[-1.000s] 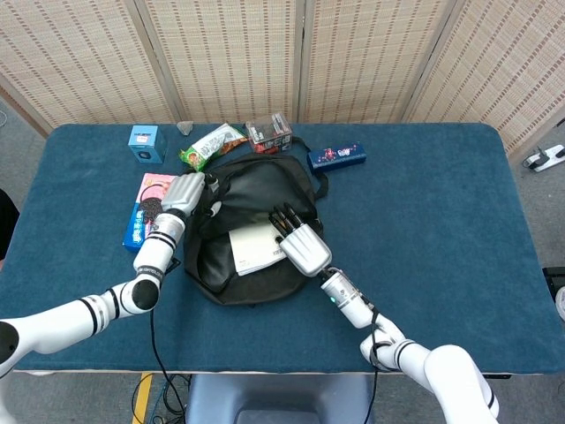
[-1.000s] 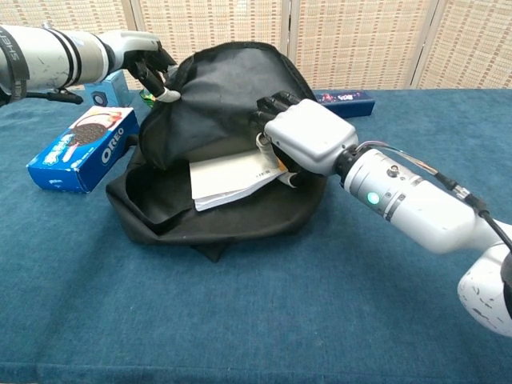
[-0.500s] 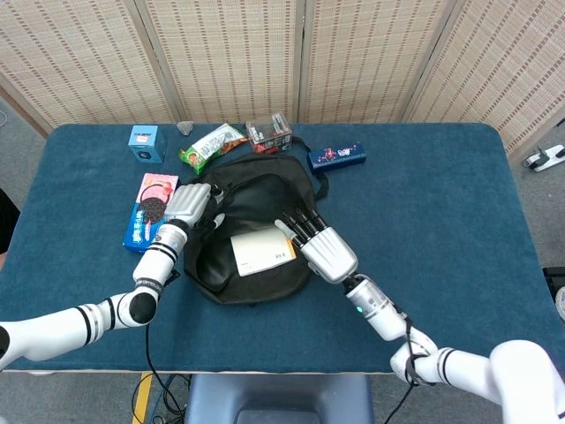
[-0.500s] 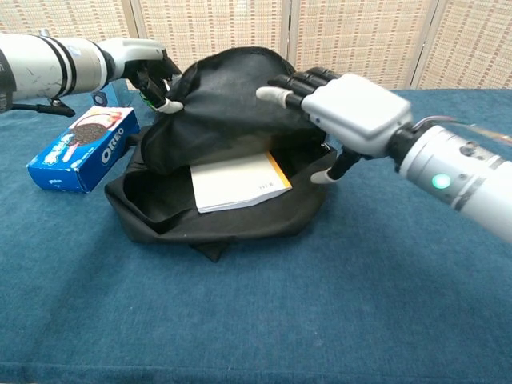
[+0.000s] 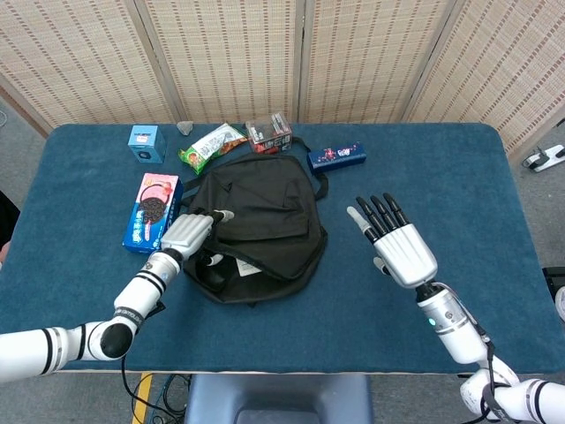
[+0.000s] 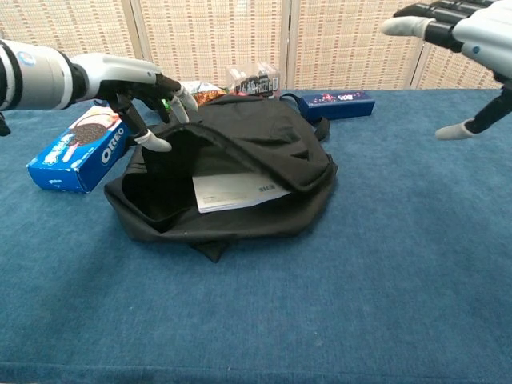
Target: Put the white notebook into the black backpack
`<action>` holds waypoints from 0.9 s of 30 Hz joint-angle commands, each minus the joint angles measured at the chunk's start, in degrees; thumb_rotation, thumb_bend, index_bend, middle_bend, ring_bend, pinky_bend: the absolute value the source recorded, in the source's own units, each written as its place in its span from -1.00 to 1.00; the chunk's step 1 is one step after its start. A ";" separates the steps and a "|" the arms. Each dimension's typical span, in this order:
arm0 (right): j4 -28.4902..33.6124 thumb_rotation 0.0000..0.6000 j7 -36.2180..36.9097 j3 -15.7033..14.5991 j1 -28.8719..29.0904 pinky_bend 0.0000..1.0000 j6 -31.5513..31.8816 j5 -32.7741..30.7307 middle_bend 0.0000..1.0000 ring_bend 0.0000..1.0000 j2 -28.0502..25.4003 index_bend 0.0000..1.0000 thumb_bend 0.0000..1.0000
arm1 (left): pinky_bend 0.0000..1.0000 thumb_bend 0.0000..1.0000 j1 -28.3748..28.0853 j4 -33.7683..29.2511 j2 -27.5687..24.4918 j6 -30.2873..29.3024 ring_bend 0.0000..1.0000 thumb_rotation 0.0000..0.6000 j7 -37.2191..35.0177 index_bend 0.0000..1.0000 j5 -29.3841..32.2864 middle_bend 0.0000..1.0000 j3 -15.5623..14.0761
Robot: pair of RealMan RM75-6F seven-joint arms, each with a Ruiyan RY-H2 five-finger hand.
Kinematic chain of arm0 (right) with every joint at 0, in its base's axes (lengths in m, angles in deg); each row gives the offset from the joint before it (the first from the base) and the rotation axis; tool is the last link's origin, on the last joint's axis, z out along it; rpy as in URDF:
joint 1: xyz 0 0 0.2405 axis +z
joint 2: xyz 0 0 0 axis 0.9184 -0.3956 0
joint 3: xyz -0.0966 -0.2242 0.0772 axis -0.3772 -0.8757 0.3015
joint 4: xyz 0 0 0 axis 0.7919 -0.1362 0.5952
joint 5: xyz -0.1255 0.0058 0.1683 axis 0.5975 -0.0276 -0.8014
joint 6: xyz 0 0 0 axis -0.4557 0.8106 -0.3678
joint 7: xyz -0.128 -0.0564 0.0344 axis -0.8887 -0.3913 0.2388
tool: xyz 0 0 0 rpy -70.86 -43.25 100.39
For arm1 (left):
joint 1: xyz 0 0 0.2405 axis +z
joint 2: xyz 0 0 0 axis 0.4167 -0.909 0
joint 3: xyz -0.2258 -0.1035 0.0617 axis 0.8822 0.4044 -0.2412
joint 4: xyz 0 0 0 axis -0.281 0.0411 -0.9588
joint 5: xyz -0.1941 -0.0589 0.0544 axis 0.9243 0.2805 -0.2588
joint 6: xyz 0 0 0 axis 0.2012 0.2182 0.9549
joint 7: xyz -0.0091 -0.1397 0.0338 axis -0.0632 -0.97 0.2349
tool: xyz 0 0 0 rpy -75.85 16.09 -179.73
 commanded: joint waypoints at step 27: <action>0.27 1.00 24.68 -4.38 -13.75 -0.54 2.41 -2.04 -0.49 -0.74 -14.00 -0.53 -0.50 | -0.84 -0.45 31.19 3.86 -6.88 -34.20 -0.59 1.00 -15.01 -0.66 -27.48 -0.63 -5.92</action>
